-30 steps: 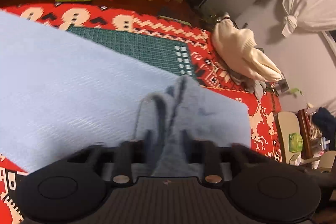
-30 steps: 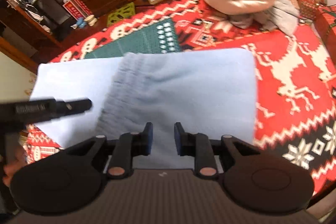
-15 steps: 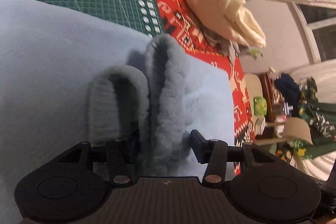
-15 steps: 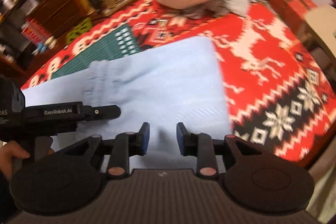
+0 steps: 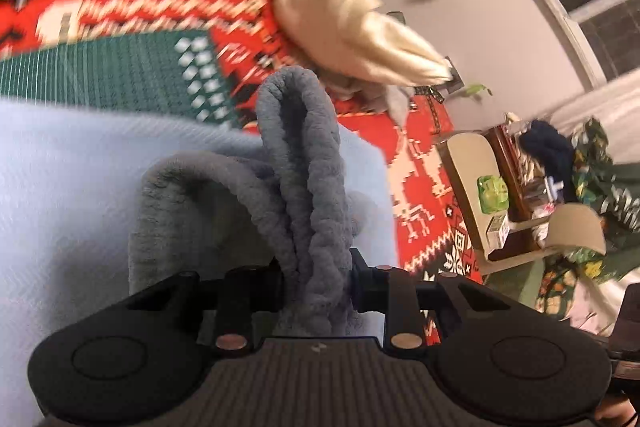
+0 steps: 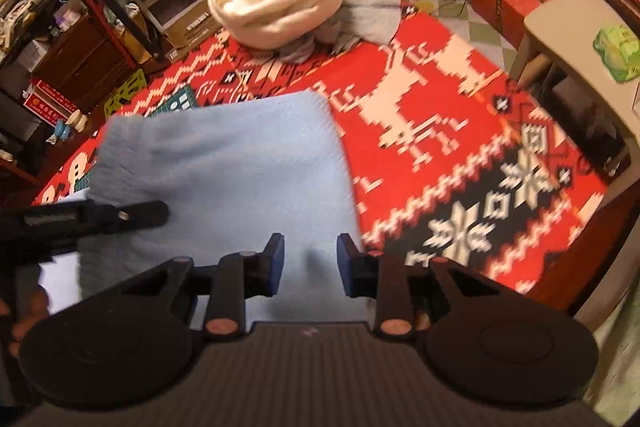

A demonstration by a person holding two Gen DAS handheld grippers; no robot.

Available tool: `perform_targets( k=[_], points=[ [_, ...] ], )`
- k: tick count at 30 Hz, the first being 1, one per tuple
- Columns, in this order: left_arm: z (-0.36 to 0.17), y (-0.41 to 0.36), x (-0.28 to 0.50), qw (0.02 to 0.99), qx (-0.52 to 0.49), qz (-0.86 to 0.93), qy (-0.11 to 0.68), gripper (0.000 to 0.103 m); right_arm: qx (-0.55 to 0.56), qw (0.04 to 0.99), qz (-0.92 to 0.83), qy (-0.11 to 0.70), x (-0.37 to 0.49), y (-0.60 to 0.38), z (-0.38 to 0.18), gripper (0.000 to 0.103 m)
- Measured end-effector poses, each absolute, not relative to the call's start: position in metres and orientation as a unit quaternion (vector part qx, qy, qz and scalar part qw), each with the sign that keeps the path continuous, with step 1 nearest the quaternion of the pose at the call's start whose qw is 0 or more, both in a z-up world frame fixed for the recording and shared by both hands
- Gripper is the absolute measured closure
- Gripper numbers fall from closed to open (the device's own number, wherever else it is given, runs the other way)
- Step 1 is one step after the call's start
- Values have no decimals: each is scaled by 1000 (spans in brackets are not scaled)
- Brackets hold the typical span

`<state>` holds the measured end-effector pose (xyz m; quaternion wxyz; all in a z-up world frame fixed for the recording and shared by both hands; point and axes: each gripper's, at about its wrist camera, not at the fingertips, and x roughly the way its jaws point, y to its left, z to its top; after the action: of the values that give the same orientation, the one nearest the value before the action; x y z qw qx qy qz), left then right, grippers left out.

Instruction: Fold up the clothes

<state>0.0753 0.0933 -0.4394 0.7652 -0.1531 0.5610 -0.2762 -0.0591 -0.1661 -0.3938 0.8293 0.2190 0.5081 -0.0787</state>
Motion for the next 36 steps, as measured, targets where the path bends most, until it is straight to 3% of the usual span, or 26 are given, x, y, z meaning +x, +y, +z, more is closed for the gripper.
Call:
perform_targets(
  k=[13, 22, 27, 36],
  points=[
    [-333, -76, 25, 783, 35, -249, 569, 75, 273, 830, -134, 468, -128, -297, -366, 72],
    [-368, -198, 6, 773, 87, -215, 590, 74, 277, 825, -183, 458, -175, -371, -357, 72],
    [-380, -181, 25, 768, 22, -207, 606, 74, 273, 825, -173, 464, -177, -370, -363, 72],
    [-408, -28, 57, 769, -102, -202, 598, 73, 262, 827, -115, 484, -134, -308, -381, 72]
  ],
)
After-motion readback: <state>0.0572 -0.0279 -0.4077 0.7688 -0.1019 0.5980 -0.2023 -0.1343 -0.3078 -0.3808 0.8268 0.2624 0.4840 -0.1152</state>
